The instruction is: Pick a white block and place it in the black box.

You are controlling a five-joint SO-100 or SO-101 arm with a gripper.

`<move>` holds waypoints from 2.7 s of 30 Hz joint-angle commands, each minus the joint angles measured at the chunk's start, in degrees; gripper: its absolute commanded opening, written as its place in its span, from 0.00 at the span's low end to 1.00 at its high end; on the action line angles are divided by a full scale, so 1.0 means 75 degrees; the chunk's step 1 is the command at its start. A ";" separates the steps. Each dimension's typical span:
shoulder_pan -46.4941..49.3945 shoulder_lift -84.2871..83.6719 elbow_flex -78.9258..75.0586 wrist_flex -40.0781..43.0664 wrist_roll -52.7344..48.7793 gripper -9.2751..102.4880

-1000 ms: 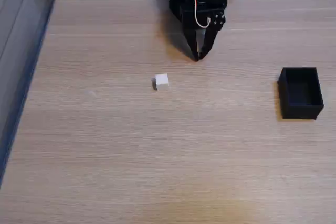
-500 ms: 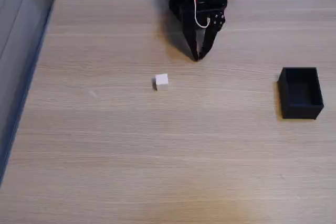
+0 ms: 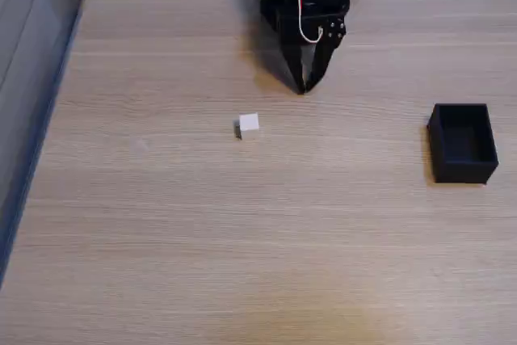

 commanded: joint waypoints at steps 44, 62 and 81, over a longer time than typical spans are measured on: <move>0.3293 -0.5355 -0.3410 -0.1570 -0.2789 0.32; 0.4020 -0.7781 -0.4395 -0.2824 -0.3047 0.31; 0.3715 -0.9539 -0.5355 -0.3703 -0.2625 0.31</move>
